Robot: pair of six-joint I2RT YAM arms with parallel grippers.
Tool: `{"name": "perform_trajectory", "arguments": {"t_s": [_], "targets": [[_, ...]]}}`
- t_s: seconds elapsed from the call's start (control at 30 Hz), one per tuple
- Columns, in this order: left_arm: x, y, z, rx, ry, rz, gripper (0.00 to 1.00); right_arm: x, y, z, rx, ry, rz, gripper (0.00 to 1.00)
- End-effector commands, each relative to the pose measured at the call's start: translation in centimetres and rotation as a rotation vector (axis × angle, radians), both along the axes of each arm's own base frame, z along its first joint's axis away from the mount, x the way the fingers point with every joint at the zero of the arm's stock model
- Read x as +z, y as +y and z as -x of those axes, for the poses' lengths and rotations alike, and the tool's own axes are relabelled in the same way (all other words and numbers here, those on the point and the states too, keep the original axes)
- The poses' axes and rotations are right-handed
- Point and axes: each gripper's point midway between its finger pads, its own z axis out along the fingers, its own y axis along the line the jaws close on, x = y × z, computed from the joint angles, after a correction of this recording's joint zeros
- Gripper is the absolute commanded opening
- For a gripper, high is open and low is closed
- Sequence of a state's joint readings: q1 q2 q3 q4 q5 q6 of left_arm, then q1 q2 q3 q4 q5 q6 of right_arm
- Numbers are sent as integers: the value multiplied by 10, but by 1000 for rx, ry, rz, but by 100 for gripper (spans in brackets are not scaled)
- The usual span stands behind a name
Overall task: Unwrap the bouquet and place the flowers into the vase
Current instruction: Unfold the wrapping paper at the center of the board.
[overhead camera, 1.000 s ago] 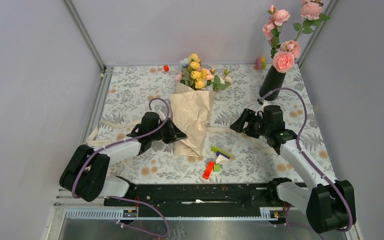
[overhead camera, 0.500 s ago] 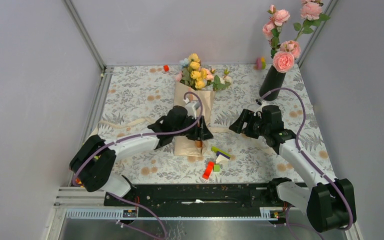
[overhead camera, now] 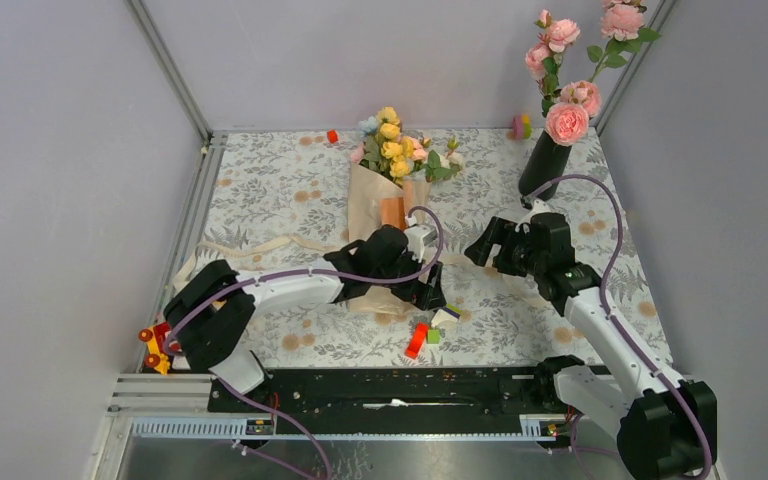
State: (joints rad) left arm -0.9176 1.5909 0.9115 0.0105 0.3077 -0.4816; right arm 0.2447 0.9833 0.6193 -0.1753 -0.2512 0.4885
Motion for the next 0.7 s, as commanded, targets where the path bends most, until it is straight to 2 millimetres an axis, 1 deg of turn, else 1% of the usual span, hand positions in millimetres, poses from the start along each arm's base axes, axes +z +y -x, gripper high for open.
{"name": "perform_trajectory", "arguments": {"t_s": [0.0,0.03,0.13,0.23,0.3,0.43,0.53,0.57,0.67], "targets": [[58,-6,-12,-23,-171,84,92,28,-6,-6,-6,-77,46,89],[66,-2,-12,-21,-190,84,95,30,-7,-5,-6,-78,50,89],[94,8,-13,-5,-256,100,99,40,-7,-5,-3,-94,48,90],[113,21,-15,27,-312,91,99,54,-3,-4,14,-114,32,93],[122,30,-16,47,-334,83,99,64,1,-4,33,-131,18,93],[135,50,-21,112,-358,78,99,88,12,-4,64,-171,31,93],[135,70,-38,219,-325,70,99,97,25,-3,87,-181,55,94],[134,77,-43,258,-302,71,99,99,31,-4,95,-191,71,94],[129,99,-60,367,-254,81,99,100,58,-1,153,-200,111,94]]}}
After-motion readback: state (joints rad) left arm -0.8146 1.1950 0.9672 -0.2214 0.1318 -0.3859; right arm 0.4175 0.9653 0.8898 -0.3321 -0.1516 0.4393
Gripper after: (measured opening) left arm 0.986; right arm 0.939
